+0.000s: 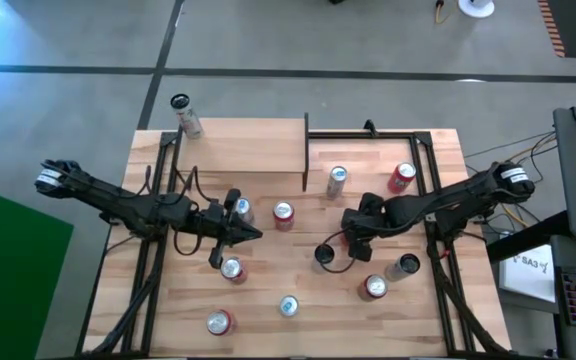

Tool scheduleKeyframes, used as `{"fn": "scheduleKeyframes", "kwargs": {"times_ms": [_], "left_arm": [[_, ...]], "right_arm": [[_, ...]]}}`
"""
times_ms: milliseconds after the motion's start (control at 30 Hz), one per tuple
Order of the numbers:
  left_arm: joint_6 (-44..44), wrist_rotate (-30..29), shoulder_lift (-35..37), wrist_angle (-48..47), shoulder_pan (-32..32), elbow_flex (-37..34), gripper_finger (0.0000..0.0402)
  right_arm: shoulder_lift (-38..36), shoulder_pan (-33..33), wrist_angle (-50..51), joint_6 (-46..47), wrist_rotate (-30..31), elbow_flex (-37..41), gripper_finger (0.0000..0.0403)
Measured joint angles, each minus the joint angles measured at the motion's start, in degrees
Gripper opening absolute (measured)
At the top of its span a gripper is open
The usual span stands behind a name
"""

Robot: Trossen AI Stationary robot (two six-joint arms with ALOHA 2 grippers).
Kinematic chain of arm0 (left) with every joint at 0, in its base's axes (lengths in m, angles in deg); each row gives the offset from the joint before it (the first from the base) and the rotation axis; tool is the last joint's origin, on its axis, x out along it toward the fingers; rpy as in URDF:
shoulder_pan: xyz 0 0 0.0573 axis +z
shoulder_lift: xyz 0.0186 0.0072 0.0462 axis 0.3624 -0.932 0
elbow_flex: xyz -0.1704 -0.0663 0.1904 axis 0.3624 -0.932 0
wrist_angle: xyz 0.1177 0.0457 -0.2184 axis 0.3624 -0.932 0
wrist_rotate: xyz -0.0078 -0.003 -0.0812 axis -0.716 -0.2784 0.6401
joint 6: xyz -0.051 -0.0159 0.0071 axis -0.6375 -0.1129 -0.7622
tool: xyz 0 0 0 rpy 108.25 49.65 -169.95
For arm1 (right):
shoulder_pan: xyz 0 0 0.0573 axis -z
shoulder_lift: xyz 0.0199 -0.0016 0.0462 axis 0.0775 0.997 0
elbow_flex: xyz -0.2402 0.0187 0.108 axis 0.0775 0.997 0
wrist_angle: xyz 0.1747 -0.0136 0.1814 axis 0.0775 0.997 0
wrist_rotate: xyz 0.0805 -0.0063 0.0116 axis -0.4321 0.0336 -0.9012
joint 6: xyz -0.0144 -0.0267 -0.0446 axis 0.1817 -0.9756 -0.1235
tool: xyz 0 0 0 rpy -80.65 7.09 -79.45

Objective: Place canned beverage on shelf
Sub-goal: Put the red black soda can on the shelf

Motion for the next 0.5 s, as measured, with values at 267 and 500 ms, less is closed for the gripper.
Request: {"fn": "scheduleKeyframes", "kwargs": {"times_ms": [267, 500], "left_arm": [[0.02, 0.0, 0.0, -0.32, 0.0, -0.11, 0.0], [0.26, 0.0, 0.0, -0.39, 0.0, -0.13, 0.0]], "right_arm": [[-0.35, 0.0, 0.27, -0.42, -0.67, -0.88, 0.0294], [-1.49, 0.0, 1.24, 0.09, -0.69, -2.99, 0.0294]]}}
